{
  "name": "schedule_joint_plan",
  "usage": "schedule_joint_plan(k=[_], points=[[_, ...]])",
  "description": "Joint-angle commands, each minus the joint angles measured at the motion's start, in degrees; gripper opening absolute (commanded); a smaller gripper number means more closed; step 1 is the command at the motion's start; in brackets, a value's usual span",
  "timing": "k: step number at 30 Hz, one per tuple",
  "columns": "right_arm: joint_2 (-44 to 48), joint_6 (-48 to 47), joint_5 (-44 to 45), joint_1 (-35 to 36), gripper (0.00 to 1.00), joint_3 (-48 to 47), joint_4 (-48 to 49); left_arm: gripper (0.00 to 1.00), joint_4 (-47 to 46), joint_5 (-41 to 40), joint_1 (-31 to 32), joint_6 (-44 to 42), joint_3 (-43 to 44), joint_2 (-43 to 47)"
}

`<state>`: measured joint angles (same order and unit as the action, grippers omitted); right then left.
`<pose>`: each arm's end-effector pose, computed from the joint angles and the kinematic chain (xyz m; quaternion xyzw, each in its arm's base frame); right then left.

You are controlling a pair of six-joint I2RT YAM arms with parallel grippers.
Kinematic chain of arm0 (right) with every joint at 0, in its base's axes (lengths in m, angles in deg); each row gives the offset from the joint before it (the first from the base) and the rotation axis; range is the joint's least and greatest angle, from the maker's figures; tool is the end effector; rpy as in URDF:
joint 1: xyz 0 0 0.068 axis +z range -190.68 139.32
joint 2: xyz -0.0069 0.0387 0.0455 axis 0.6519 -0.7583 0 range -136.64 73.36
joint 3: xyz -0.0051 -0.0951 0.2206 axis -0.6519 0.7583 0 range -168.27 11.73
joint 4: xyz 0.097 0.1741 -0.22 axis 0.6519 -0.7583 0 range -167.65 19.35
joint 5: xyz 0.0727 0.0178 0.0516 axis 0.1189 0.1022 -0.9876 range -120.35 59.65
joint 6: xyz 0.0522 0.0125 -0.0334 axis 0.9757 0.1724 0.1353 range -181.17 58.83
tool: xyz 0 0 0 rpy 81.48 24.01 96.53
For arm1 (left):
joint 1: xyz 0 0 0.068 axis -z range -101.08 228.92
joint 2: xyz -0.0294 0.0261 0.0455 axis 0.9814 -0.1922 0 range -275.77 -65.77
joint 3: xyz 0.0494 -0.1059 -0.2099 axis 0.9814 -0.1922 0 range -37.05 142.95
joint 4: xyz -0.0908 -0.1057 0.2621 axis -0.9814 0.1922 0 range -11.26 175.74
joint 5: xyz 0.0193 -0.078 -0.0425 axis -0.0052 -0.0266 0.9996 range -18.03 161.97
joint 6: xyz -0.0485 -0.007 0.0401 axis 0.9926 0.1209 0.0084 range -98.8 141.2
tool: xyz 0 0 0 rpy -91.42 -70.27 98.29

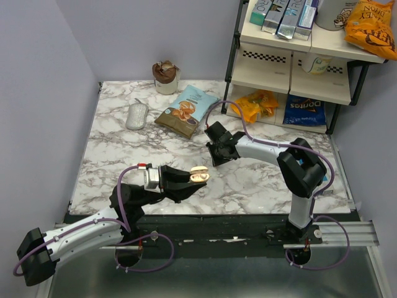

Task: Insert the wireless bluetooth earbuds into the charging case
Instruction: Pick up the earbud from the center of the board.

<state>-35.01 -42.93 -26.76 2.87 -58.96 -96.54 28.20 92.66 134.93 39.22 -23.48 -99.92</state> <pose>0.2974 0.2785 0.0972 -0.2063 0.9509 0.0912 0.2118 0.1078 -0.1909 0.2592 0.3073 0.4147 -0.5846 0.6260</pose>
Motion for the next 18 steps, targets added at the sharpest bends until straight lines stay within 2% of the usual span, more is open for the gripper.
schedule_joint_plan(k=[1, 4, 11, 18], points=[[0.4, 1.4, -0.1, 0.5, 0.1, 1.8, -1.5, 0.0, -0.6, -1.3, 0.4, -0.3, -0.6, 0.2], [1.6, 2.0, 0.2, 0.5, 0.01, 1.4, -1.6, 0.0, -0.3, -1.3, 0.5, -0.4, -0.4, 0.2], [2.9, 2.9, 1.7, 0.5, 0.01, 0.0, -2.1, 0.0, -0.1, -1.6, 0.5, -0.4, -0.3, 0.6], [10.3, 5.2, 5.4, 0.4, 0.01, 4.8, 4.9, 0.0, 0.8, -3.0, 0.6, -0.8, -0.4, 1.4]])
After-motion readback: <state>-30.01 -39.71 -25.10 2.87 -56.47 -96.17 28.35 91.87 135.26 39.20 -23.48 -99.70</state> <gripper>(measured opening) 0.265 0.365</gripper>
